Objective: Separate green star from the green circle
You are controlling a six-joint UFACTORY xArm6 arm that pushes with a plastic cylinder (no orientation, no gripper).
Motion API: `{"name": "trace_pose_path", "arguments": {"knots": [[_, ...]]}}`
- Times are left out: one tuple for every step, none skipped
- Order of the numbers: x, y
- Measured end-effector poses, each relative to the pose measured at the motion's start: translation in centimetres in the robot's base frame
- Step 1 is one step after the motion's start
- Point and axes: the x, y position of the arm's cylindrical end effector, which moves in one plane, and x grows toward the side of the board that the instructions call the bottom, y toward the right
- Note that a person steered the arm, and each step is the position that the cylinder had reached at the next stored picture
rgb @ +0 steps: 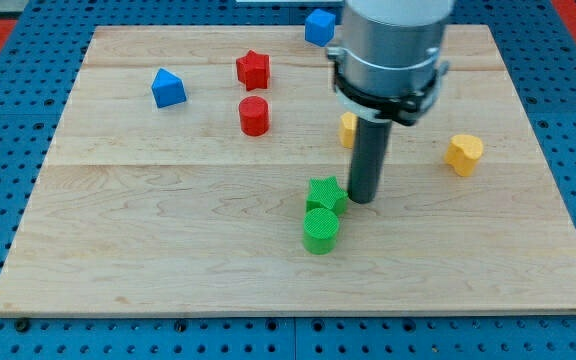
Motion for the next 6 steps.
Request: {"name": "trace_pose_path", "arguments": {"knots": [[1.6,-1.5],[1.5,-5.6],[1.5,-10.2],[1.1,-6.7],[-0.3,-6.1],[-0.7,-8.6]]}}
